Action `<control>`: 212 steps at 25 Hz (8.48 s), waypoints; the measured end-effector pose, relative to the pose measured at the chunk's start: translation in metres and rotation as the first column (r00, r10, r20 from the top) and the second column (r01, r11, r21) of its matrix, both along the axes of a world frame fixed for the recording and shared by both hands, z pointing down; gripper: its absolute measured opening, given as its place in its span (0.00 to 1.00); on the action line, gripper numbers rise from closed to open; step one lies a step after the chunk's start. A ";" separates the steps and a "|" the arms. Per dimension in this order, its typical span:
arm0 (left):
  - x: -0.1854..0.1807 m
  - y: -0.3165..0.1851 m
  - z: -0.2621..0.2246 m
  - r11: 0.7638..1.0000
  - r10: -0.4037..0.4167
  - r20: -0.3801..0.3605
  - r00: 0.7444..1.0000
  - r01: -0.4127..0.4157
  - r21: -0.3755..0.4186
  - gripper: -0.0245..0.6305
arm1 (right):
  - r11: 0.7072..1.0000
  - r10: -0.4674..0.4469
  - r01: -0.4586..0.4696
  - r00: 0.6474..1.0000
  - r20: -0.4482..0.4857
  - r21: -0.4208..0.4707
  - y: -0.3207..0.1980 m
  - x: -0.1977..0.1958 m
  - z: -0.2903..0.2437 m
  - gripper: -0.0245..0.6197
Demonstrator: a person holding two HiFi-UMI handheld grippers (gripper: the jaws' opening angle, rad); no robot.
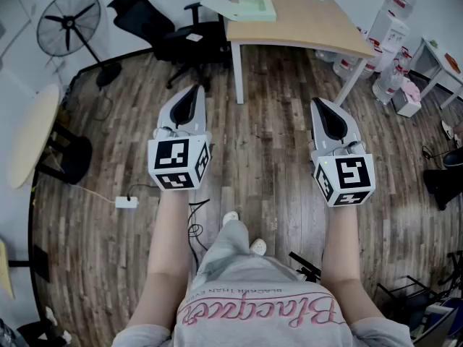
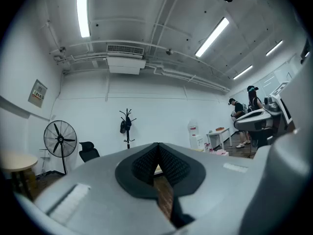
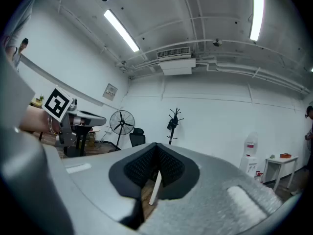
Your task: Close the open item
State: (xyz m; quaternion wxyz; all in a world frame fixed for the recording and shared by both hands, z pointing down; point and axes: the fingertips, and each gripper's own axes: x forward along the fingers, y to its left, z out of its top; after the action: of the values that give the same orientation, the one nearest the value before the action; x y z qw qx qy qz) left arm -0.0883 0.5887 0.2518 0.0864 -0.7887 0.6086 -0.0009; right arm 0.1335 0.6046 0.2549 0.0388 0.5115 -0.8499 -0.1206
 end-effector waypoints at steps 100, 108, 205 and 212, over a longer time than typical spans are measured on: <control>-0.163 -0.843 0.042 0.970 -0.233 -0.136 0.963 0.220 -0.107 0.06 | 0.996 -0.028 0.028 1.000 0.006 -0.083 -0.874 -0.076 0.018 0.04; -0.211 -0.901 0.061 0.952 -0.282 -0.147 0.948 0.257 -0.166 0.06 | 0.990 -0.044 0.042 0.999 -0.010 -0.132 -0.946 -0.109 0.025 0.04; 0.004 -1.041 0.218 0.830 0.104 -0.088 0.991 -0.135 -0.542 0.06 | 0.937 -0.090 0.018 0.977 -0.192 -0.348 -1.011 -0.026 0.131 0.04; 0.035 -1.048 0.220 0.807 0.180 -0.063 0.982 -0.184 -0.561 0.06 | 0.932 -0.051 -0.016 0.983 -0.176 -0.363 -1.010 -0.009 0.136 0.04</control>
State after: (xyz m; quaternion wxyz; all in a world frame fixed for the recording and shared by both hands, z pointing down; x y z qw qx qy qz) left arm -0.0532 -0.4596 0.4720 -0.1531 -0.8334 0.5032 -0.1699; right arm 0.1242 -0.4051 0.3910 0.2090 0.4747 -0.8550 -0.0082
